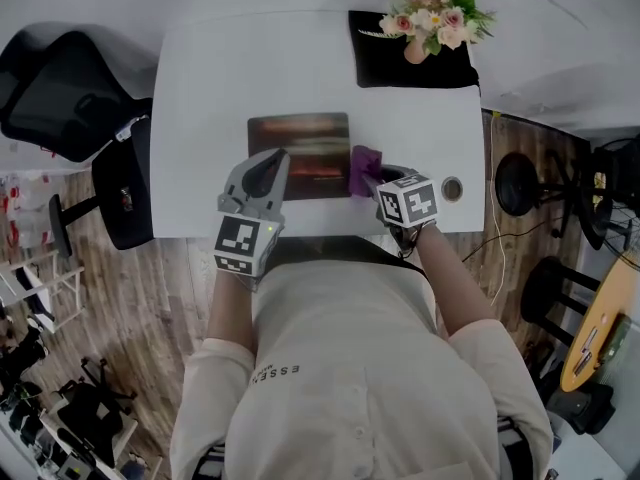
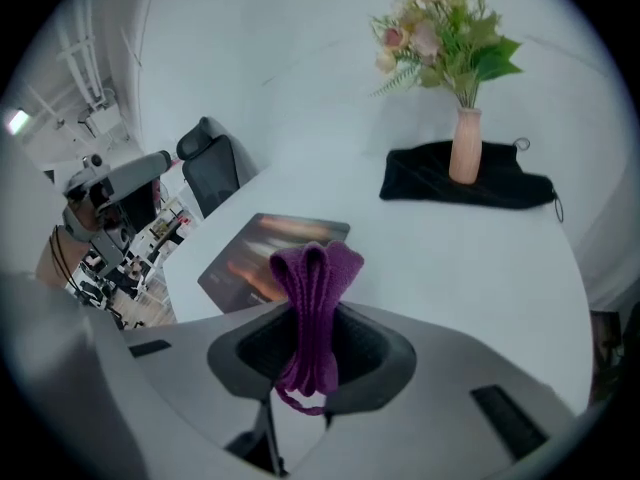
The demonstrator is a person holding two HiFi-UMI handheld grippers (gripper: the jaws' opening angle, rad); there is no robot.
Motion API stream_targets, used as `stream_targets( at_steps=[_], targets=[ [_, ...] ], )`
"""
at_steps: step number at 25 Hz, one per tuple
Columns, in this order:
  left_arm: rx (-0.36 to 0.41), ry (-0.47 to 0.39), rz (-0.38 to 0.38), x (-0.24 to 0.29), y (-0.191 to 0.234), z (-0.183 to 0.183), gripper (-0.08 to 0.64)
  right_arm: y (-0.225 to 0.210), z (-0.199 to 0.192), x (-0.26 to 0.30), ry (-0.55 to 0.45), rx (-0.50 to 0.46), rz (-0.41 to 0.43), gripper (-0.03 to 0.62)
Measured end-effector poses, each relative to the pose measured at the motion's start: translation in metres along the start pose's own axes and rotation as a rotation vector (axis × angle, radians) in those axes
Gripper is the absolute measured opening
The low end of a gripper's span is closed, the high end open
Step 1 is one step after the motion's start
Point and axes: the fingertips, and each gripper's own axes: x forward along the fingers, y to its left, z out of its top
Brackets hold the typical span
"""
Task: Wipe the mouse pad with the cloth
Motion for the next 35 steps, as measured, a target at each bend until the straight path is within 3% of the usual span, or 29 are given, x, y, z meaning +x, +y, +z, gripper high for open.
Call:
stream_targets(
  at_steps=[3,7,12,19,25,31,35],
  targets=[
    [-0.003,-0.016,0.008,-0.004,0.010,0.011,0.002,0.008,0.036,-0.015,-0.109,-0.072,-0.034,0.101],
    [0.053,-0.053,0.013,-0.008,0.024,0.036,0.002,0.020,0.085,-0.034,-0.247,-0.143,-0.066,0.101],
    [0.078,-0.112,0.016,-0.020,0.045,0.069,0.002,0.042,0.148,-0.073,-0.478,-0.209,-0.090,0.100],
    [0.115,-0.186,0.073,-0.038,0.077,0.112,0.002,0.061,0.207,-0.132,-0.737,-0.240,-0.136,0.100],
    [0.099,-0.192,0.106,-0.047,0.089,0.119,0.002,0.068,0.222,-0.150,-0.835,-0.265,-0.149,0.095],
    [0.078,-0.201,0.114,-0.051,0.099,0.119,0.002,0.067,0.224,-0.150,-0.862,-0.261,-0.202,0.091],
    [0.073,-0.194,0.111,-0.051,0.103,0.117,0.002,0.071,0.225,-0.147,-0.858,-0.271,-0.191,0.087]
  ],
)
